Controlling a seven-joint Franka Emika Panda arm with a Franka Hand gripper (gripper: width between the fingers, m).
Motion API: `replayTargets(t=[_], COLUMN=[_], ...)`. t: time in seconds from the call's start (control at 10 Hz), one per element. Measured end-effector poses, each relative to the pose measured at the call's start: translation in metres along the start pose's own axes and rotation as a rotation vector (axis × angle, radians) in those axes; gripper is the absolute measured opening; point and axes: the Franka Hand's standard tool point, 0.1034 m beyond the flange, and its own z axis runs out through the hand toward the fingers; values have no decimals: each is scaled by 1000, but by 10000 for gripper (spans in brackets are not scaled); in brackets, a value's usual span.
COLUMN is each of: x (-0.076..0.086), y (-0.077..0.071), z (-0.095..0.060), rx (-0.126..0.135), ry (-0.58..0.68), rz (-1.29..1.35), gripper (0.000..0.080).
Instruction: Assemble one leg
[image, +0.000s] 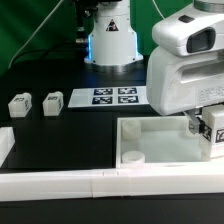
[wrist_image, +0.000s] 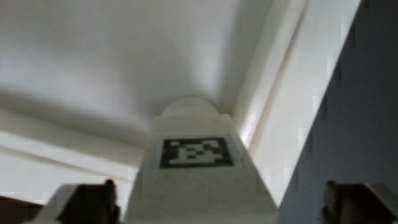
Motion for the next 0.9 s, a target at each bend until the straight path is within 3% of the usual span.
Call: replayTargets(t=[0.1, 0.2, 0.7, 0.9], x=[0, 0, 1, 4], y=[0, 0, 1, 5], z=[0, 0, 2, 2], rx=[0, 0, 6, 41], ry=[0, 0, 6, 21], rz=[0, 0, 114, 353], gripper=[453, 292, 297, 296])
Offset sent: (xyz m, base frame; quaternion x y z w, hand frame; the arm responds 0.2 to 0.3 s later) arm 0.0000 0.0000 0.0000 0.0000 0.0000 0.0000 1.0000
